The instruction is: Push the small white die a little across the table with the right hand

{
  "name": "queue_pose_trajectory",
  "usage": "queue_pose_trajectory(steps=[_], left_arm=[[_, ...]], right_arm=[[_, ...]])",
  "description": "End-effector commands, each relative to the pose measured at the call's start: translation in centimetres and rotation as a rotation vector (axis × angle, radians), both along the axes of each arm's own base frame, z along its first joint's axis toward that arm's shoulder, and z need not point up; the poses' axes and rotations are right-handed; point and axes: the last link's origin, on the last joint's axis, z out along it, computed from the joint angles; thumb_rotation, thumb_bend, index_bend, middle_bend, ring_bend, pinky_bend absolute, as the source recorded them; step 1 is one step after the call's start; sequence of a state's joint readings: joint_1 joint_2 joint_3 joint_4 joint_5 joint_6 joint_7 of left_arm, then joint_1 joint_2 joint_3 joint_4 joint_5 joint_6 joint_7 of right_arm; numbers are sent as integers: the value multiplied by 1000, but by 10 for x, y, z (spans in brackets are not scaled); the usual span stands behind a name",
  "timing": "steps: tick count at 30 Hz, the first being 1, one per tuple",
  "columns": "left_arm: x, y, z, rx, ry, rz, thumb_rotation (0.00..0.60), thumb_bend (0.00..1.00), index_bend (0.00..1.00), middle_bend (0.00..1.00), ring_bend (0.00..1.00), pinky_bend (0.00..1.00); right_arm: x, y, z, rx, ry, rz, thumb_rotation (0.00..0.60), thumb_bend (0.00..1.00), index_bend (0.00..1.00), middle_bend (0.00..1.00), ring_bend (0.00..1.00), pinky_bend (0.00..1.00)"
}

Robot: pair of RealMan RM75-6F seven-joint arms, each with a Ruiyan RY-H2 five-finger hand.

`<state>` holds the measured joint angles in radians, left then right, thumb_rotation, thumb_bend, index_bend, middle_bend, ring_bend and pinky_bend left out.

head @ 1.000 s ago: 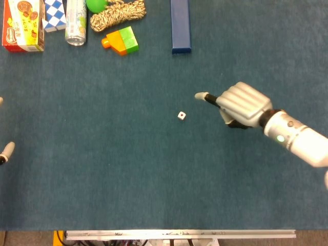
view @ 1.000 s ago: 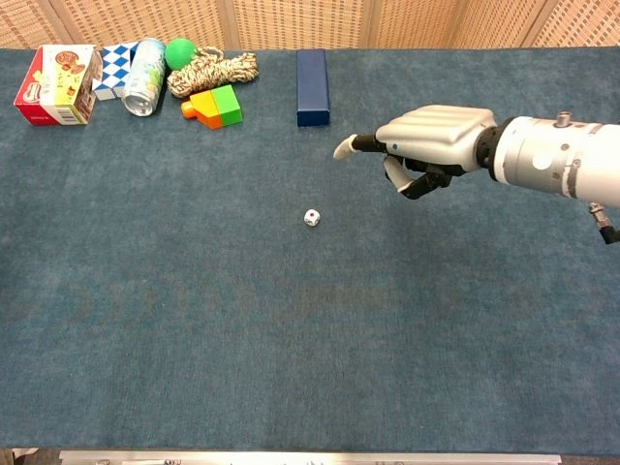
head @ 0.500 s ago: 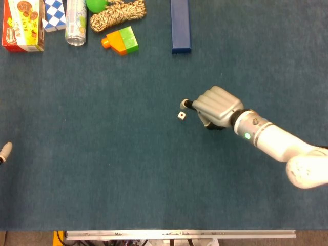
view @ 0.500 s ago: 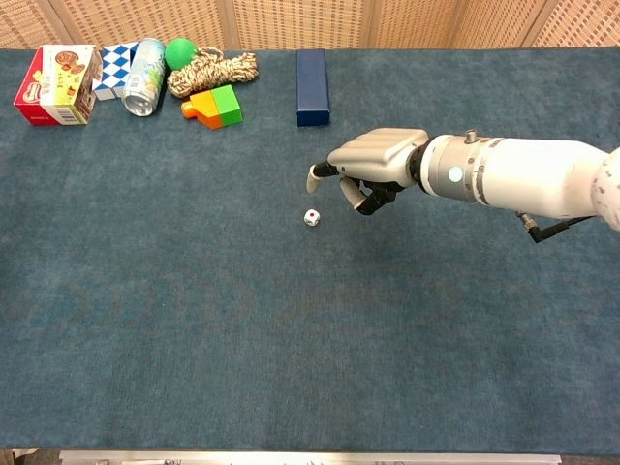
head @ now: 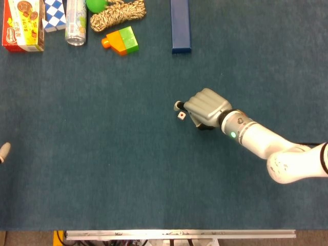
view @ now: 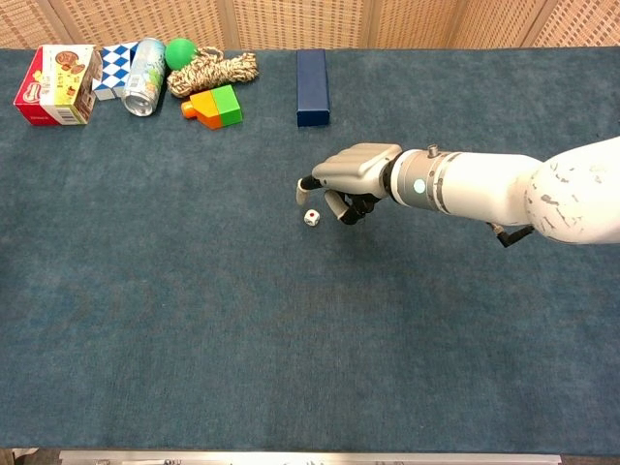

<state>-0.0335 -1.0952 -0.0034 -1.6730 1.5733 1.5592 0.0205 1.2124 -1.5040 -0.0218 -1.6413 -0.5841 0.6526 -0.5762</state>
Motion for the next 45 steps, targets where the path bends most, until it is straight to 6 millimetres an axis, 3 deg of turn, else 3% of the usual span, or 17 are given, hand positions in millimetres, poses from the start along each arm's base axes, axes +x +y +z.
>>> queue_pose_trajectory(steps=[1, 12, 27, 35, 45], left_arm=[[0, 0, 0, 1, 0, 1, 600, 220, 139, 145, 166, 98], [-4, -2, 2, 9, 2, 11, 600, 220, 139, 145, 166, 98], [-5, 0, 2, 14, -1, 11, 600, 220, 139, 145, 166, 98], [-4, -1, 1, 14, 0, 8, 600, 220, 139, 145, 166, 98], [-4, -1, 1, 14, 2, 12, 600, 220, 139, 145, 166, 98]], right_arm=[[0, 1, -3, 6, 7, 0, 600, 1000, 217, 1000, 1000, 1000], [-3, 1, -12, 13, 27, 1, 600, 1000, 216, 1000, 1000, 1000], [-21, 13, 9, 6, 43, -6, 600, 1000, 217, 1000, 1000, 1000], [-22, 22, 20, 4, 11, 8, 600, 1000, 217, 1000, 1000, 1000], [-23, 17, 13, 5, 16, 3, 600, 1000, 217, 1000, 1000, 1000]])
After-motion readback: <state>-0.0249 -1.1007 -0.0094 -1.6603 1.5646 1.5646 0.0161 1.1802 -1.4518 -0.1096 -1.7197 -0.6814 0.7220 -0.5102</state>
